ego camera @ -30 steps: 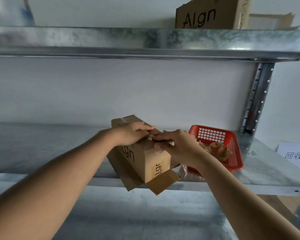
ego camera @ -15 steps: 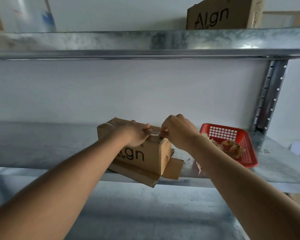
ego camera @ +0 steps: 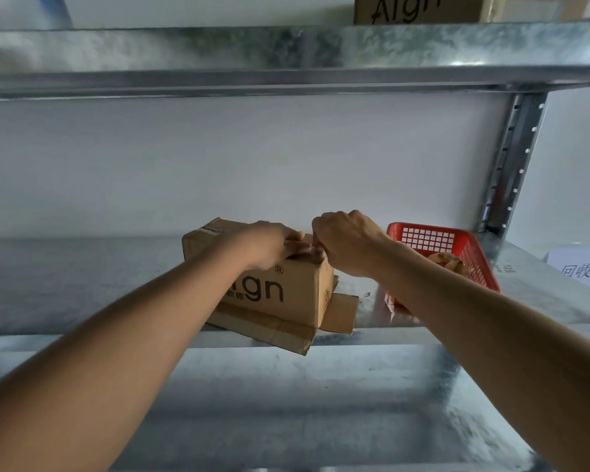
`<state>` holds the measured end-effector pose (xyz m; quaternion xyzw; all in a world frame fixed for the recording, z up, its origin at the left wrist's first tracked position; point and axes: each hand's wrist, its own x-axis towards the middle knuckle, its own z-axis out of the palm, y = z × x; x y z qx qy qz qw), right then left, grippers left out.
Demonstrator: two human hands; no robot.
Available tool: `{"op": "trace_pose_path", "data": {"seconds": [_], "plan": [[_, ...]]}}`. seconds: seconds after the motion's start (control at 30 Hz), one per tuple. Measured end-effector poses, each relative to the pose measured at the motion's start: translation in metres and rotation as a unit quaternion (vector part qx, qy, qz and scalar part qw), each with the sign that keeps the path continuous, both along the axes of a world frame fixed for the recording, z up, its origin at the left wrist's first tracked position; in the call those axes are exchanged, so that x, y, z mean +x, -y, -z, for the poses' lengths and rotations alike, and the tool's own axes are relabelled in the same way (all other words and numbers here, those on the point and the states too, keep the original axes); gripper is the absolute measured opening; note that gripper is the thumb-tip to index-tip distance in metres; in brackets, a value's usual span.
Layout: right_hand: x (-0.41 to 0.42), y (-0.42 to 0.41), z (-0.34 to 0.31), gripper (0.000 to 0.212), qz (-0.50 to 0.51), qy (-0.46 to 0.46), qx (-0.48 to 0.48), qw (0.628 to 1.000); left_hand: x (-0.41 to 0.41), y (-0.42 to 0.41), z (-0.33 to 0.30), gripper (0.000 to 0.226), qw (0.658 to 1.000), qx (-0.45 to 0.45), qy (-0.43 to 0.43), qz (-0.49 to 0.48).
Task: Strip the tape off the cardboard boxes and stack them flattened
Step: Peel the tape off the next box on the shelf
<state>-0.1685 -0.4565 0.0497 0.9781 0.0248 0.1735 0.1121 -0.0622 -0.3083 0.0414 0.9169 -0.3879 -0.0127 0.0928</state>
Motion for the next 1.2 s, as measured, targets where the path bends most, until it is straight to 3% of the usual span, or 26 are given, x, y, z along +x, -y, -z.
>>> {"op": "trace_pose_path", "data": {"seconds": [0.1, 0.23, 0.37, 0.6, 0.97, 1.2], "plan": [[0.008, 0.003, -0.003, 0.016, 0.037, 0.0, 0.052, 0.998, -0.001, 0.004, -0.005, 0.025, 0.996, -0.031, 0.026, 0.076], [0.011, 0.019, -0.002, 0.013, 0.038, -0.008, 0.204, 0.978, 0.001, 0.002, -0.001, 0.018, 0.985, -0.082, 0.093, 0.119], [-0.005, 0.028, 0.011, 0.01, 0.013, 0.07, 0.43, 0.9, 0.002, 0.002, 0.004, 0.021, 0.981, -0.106, 0.112, 0.115], [-0.018, 0.009, 0.043, 0.019, 0.095, 0.121, 0.402, 0.902, 0.001, 0.002, 0.002, 0.024, 0.976, -0.095, 0.136, 0.142], [-0.024, -0.012, 0.077, 0.016, 0.079, 0.214, 0.457, 0.86, 0.003, 0.0, 0.006, 0.024, 0.968, -0.131, 0.15, 0.153], [-0.018, -0.011, 0.079, 0.018, 0.111, 0.215, 0.414, 0.878, 0.001, 0.002, 0.006, 0.022, 0.966, -0.15, 0.153, 0.142]]}}
